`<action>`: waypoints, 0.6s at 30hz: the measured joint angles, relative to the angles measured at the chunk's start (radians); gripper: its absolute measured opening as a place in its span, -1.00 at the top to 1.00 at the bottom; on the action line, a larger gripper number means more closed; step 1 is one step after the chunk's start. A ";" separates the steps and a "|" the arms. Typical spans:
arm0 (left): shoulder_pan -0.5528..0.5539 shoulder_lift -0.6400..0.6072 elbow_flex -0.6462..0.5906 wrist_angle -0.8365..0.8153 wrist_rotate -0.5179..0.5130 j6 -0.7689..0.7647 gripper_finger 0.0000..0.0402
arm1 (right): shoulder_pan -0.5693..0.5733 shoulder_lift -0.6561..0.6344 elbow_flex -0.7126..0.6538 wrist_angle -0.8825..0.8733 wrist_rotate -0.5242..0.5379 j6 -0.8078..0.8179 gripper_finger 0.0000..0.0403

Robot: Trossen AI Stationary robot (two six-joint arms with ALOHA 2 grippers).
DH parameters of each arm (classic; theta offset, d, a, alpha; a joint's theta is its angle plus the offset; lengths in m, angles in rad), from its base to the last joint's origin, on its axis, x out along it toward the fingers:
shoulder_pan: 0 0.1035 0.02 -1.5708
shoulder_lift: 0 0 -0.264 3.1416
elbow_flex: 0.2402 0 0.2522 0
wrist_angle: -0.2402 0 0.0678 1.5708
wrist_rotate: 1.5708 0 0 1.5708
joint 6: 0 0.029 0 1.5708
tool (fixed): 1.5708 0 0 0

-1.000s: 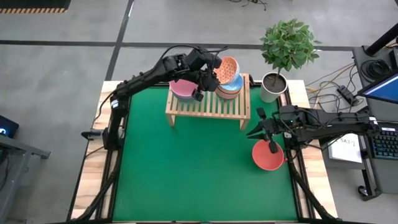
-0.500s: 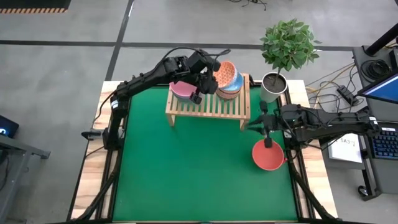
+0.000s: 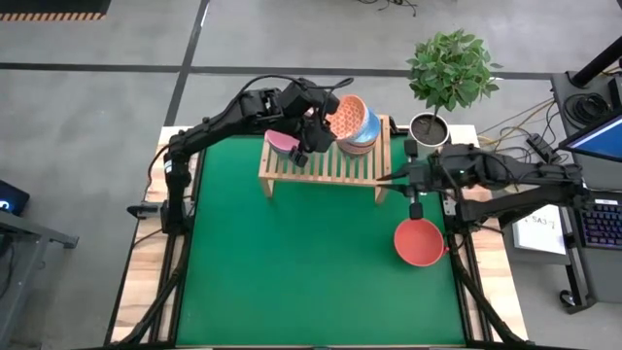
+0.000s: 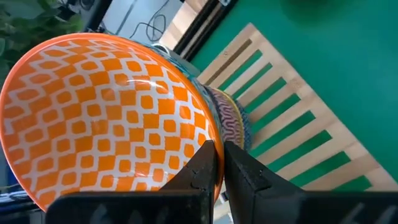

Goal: Place and stack bowls onto a shelf
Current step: Stack the orange patterned bowl on top of the light blue patterned bowl on the shelf

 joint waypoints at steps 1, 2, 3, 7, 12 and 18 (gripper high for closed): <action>0.004 0.000 0.000 0.007 0.000 0.002 0.98 | 0.000 0.016 0.012 -0.013 0.001 0.006 0.79; 0.006 0.006 -0.002 0.025 0.000 0.001 0.98 | 0.000 0.033 0.023 -0.026 0.004 0.012 0.79; 0.008 0.015 -0.002 0.052 0.000 0.001 0.98 | 0.000 0.051 0.033 -0.036 0.005 0.019 0.79; 0.027 0.048 -0.003 0.068 0.000 0.000 0.98 | 0.001 0.095 0.067 -0.095 0.007 0.052 0.79; 0.064 0.076 -0.006 0.075 0.000 -0.027 0.94 | 0.002 0.091 0.084 -0.144 0.008 0.089 0.79; 0.085 0.111 -0.006 0.094 0.000 -0.062 0.88 | 0.002 0.055 0.069 -0.146 0.008 0.088 0.79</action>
